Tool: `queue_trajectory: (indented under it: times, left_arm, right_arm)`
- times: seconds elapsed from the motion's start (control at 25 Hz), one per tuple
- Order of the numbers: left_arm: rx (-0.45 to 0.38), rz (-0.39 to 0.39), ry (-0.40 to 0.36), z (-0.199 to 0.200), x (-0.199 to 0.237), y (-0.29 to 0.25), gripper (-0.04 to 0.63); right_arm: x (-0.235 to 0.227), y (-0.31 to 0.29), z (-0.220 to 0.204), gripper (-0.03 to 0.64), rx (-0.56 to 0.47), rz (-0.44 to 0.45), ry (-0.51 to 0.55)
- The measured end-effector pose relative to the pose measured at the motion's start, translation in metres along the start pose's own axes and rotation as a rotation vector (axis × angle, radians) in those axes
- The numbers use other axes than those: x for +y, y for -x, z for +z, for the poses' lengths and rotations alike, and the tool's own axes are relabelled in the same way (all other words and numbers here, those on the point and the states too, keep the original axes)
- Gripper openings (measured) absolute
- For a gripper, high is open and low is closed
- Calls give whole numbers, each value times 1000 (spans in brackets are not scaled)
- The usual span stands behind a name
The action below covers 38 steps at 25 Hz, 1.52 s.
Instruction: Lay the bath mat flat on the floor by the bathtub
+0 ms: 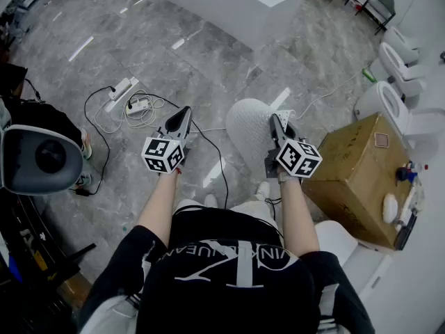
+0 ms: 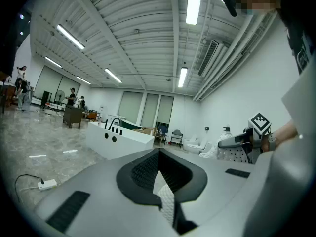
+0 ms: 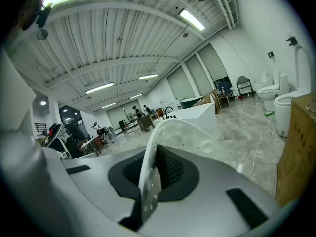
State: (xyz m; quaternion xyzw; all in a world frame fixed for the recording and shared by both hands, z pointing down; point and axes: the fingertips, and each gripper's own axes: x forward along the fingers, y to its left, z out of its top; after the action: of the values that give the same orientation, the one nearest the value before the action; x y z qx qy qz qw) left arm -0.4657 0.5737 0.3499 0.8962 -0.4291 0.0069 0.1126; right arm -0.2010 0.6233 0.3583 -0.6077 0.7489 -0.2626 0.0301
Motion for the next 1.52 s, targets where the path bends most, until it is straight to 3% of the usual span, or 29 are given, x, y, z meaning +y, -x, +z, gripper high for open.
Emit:
queue_trajectory:
  times: [0.44, 1.08, 1.52]
  left_arm:
    - [14, -8, 8, -1, 20, -45, 15]
    - [50, 26, 44, 15, 43, -261, 15]
    - [83, 15, 15, 22, 39, -380, 15]
  right_arm:
    - [-33, -38, 17, 28, -25, -47, -24]
    - [-163, -166, 86, 28, 43, -19, -84]
    - [-243, -236, 142, 28, 54, -26, -89]
